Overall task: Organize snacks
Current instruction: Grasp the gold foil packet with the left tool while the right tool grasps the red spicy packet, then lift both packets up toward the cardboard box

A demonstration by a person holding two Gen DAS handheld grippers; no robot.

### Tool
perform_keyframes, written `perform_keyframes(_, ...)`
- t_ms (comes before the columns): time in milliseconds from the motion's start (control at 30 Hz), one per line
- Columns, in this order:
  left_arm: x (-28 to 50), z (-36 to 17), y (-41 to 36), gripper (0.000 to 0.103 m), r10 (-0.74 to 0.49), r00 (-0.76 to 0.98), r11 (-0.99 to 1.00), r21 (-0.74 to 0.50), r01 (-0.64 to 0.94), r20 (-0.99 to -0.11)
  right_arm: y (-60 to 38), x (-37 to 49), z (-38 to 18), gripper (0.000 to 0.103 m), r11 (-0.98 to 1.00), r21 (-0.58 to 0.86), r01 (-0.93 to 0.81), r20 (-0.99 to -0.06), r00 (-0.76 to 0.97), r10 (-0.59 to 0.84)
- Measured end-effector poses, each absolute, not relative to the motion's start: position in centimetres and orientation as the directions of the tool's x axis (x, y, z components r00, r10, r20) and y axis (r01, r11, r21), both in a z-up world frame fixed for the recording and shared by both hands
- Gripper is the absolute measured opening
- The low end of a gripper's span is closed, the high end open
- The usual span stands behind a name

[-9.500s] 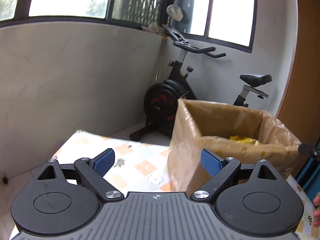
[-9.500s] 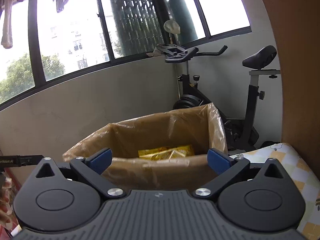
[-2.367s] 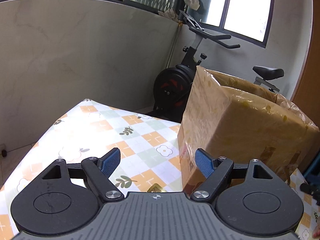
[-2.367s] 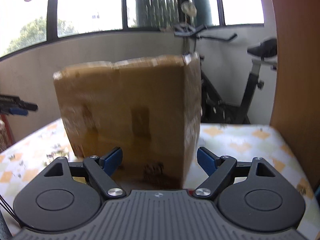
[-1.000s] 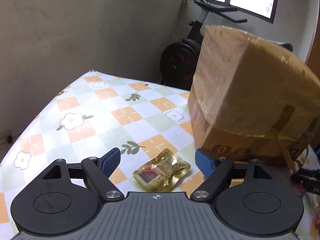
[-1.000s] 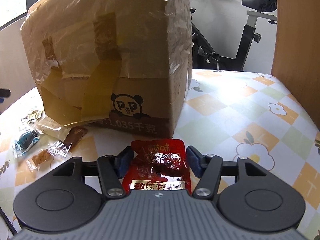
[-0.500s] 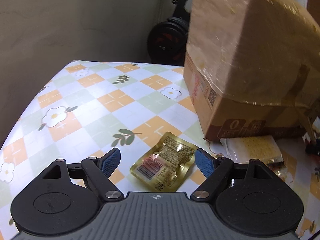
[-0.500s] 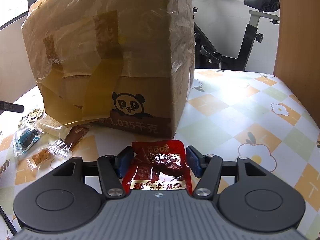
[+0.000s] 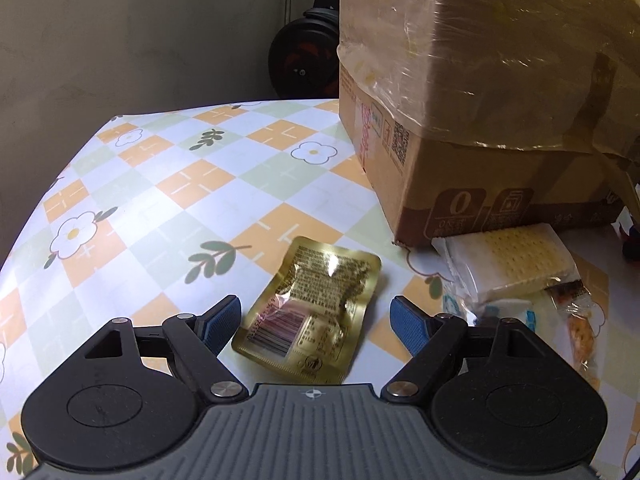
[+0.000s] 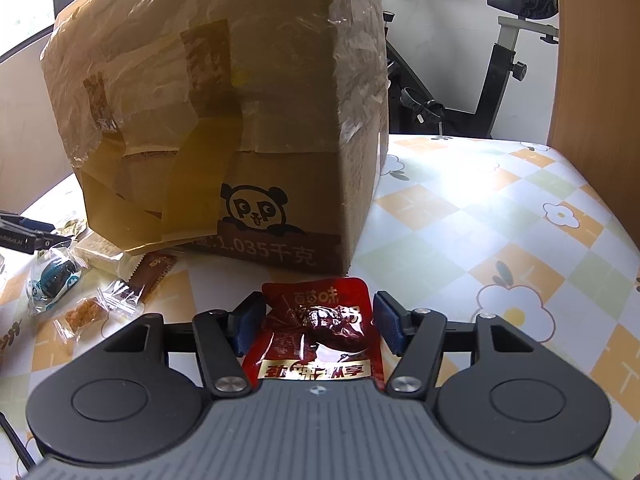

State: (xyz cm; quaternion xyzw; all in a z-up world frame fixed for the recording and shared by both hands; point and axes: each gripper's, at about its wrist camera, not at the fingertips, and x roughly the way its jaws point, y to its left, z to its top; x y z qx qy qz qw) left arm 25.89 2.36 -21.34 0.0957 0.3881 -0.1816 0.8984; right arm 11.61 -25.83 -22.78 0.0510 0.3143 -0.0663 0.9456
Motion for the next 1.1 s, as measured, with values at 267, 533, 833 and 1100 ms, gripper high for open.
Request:
perform_keyframes(267,25.5,-21.2,2.4,0.081,-0.233,0.643,0.928,0.031,0.372,-0.73,-25.9,11.6,-22.7,0.062,0.986,0.058,0.157,-0.602,0.794,-0.09)
perform_keyframes(533,26.5,-21.3,2.2,0.079,-0.207,0.662,0.945,0.027,0.326,-0.72,-25.9,11.6,-22.7,0.062,0.986,0.061,0.157,-0.602,0.794,-0.089)
perform_keyframes(833,25.9,-21.1,2.0,0.063,-0.2,0.675,0.95,0.029,0.312,-0.71,-26.0,11.6,-22.7,0.062,0.986,0.061,0.157,-0.602,0.794,-0.089)
perform_keyframes(1100,24.1,-21.0,2.4,0.061,-0.183,0.682,0.964,0.007,0.267,-0.708,-25.9,11.7,-22.7,0.062,0.985,0.066,0.158,-0.601,0.794,-0.087)
